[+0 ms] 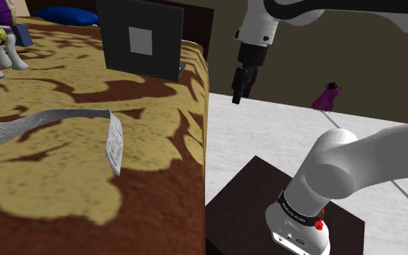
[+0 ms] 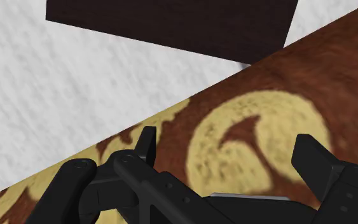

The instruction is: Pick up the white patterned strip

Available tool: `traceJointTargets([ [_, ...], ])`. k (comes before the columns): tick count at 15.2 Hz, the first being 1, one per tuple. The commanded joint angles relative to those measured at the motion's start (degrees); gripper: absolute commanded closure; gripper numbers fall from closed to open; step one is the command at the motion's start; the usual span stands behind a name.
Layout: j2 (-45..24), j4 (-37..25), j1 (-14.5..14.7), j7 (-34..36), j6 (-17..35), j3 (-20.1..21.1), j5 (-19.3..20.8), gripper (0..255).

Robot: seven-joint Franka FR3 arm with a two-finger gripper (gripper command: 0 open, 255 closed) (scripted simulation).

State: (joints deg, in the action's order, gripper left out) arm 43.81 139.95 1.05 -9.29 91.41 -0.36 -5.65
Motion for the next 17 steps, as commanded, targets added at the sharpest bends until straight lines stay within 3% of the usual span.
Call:
traceJointTargets([
  [1,0.00,0.00,0.00,0.00,0.00,0.00,0.00,0],
  [9,-10.93,-8.85,1.91,16.83,-0.70,9.95,-7.72,0],
  [17,-26.12,-22.35,2.76,33.46,-0.74,18.04,-11.67,0],
])
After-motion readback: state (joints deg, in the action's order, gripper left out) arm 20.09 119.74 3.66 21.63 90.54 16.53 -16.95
